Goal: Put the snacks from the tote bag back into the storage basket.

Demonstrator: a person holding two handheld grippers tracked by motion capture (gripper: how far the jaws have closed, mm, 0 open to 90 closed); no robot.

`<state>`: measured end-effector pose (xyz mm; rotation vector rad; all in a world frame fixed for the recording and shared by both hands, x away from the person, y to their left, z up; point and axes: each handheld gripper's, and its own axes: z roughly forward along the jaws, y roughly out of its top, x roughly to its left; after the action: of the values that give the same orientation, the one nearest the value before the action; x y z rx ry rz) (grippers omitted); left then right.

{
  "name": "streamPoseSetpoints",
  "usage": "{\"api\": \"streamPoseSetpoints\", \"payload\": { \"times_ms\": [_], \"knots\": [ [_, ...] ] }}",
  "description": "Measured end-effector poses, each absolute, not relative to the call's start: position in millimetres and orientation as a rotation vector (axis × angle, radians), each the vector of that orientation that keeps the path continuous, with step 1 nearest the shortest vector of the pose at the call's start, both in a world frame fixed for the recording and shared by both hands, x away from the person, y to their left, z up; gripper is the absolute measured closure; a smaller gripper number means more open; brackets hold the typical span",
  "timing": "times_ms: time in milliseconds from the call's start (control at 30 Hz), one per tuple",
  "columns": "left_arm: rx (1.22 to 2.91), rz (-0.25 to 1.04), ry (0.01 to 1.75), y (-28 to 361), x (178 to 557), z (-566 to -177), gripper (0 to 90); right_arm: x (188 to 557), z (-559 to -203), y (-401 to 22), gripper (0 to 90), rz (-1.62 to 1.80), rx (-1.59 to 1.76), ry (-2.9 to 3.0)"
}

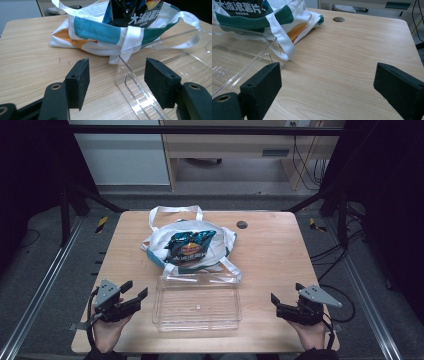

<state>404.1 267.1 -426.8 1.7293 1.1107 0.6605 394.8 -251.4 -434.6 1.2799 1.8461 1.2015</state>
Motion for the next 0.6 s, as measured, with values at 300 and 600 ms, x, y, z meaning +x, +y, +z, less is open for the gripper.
{"api": "streamPoseSetpoints", "payload": {
  "times_ms": [300, 600],
  "knots": [
    [1.7, 0.667, 1.099, 266, 404, -419, 37.2, 395, -435, -251, 8.1, 1.202, 1.283, 1.845],
    [1.689, 0.668, 1.084, 261, 405, -412, 37.4, 395, -435, -251, 8.0, 1.202, 1.274, 1.851]
  ]
}}
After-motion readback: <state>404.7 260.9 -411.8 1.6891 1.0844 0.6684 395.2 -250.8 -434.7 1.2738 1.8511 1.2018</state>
